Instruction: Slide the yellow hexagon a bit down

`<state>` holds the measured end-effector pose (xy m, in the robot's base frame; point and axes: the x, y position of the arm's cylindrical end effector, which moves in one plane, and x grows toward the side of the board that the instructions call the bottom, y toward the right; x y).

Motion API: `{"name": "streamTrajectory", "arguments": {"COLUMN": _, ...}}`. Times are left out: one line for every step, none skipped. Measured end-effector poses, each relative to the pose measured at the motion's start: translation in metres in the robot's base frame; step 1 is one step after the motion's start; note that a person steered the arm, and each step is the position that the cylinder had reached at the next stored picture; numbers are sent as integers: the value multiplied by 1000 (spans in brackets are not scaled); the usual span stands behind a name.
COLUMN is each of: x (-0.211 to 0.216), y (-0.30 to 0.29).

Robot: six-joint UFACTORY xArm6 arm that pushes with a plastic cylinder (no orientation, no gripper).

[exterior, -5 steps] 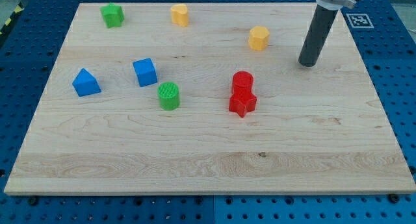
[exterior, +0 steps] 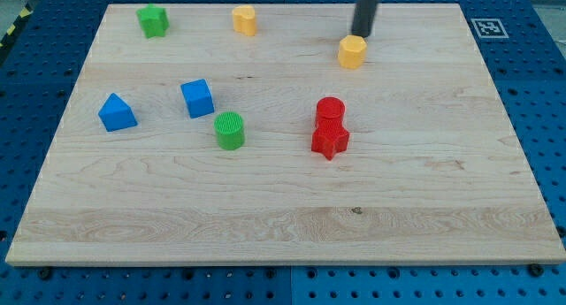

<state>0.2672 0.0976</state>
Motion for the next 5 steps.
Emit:
{"name": "streamTrajectory", "arguments": {"x": 4, "y": -22}}
{"name": "streamTrajectory", "arguments": {"x": 6, "y": 17}}
{"name": "streamTrajectory", "arguments": {"x": 35, "y": 2}}
{"name": "streamTrajectory", "arguments": {"x": 44, "y": -17}}
{"name": "streamTrajectory", "arguments": {"x": 50, "y": -3}}
